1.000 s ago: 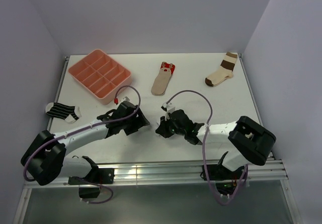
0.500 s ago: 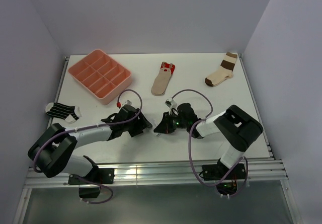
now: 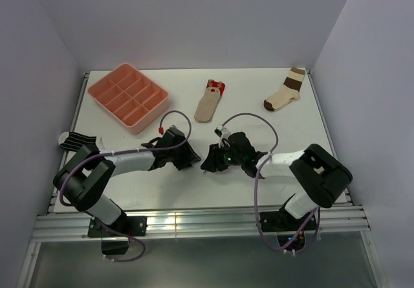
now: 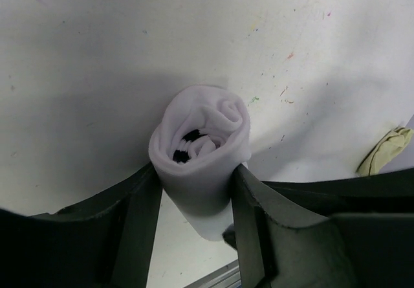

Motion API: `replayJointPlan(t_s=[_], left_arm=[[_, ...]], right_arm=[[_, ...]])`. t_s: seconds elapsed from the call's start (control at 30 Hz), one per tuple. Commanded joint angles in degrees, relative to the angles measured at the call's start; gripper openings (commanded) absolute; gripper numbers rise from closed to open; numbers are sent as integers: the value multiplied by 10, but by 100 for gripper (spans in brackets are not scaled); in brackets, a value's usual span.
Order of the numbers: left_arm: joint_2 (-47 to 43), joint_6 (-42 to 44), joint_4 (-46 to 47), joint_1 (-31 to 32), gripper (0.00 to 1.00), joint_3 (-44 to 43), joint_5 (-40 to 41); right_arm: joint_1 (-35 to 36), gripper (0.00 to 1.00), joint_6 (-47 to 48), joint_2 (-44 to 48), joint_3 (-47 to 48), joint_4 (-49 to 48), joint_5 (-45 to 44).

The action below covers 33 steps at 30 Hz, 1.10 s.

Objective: Roll the socks
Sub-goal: Roll the sock at the center of the board.

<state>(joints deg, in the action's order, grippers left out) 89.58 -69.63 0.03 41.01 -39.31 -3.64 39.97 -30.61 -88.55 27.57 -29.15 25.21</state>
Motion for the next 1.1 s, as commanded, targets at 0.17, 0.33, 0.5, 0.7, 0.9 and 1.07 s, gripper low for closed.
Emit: replayJointPlan(t_s=[0.17, 0.33, 0.5, 0.7, 0.9, 1.07], left_arm=[[45, 47, -160, 7, 49, -49, 53], [52, 55, -173, 12, 49, -67, 54], [60, 56, -175, 13, 49, -74, 49], [67, 56, -181, 13, 49, -82, 47], [81, 59, -193, 13, 49, -94, 42], [86, 60, -196, 13, 49, -97, 42]], right_arm=[[111, 59, 107, 111, 71, 223, -305], [167, 60, 134, 87, 107, 242, -400], [198, 60, 150, 41, 128, 238, -426], [230, 60, 163, -6, 136, 225, -452], [257, 57, 173, -37, 147, 220, -501], [269, 53, 173, -51, 148, 219, -533]])
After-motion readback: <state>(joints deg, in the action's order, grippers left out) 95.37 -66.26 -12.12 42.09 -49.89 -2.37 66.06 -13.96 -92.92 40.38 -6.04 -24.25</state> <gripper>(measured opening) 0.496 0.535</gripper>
